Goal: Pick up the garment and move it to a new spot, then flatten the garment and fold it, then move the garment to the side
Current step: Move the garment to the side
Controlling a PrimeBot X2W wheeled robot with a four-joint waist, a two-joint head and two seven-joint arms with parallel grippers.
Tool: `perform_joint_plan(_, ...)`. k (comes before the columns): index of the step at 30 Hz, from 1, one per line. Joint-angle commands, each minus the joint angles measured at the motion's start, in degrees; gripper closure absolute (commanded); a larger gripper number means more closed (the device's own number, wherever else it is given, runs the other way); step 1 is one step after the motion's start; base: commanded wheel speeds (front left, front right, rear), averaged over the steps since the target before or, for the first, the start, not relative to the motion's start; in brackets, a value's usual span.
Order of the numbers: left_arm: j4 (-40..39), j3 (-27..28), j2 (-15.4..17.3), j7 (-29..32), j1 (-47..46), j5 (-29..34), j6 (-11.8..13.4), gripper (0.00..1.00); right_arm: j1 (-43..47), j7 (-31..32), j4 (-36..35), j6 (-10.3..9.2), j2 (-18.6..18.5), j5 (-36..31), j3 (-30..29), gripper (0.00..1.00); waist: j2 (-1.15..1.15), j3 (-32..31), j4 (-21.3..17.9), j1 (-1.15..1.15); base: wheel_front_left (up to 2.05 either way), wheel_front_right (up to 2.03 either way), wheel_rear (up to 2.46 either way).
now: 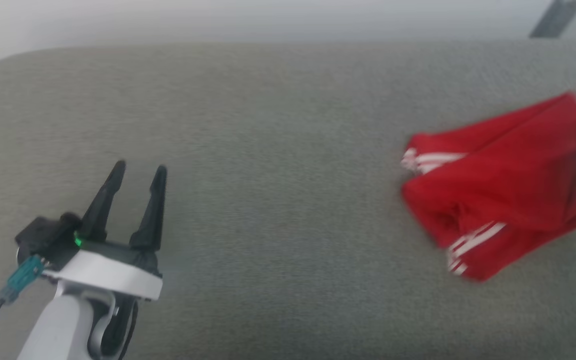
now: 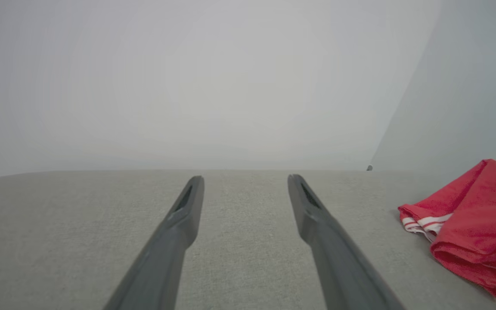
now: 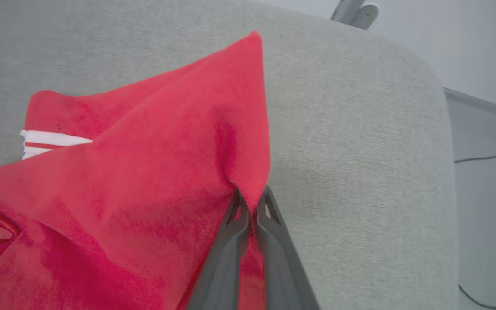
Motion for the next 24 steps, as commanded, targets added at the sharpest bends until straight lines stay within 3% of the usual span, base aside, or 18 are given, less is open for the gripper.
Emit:
perform_joint_plan(1,-0.13,-0.78,0.41,-0.19,-1.73,-0.10,-0.11,0.00,-1.57,-0.98,0.35,-0.11,-0.92,-1.09,-0.54,1.00,0.00,2.23,-2.47,0.00,0.00,0.00,0.00)
perform_joint_plan(16,0.00,-9.09,3.69,-0.20,-14.04,-1.13,-0.11,0.00,-13.82,-15.24,10.32,-0.12,-7.02,-14.58,-4.55,1.00,0.00,11.14,-9.66,0.00,0.00,0.00,0.00)
perform_joint_plan(24,0.31,-11.46,4.70,-0.20,-17.59,-1.56,-0.11,0.00,-17.78,-22.17,18.64,-0.12,-5.60,-23.54,-6.91,1.00,0.00,14.37,-9.84,0.00,0.00,0.00,0.00)
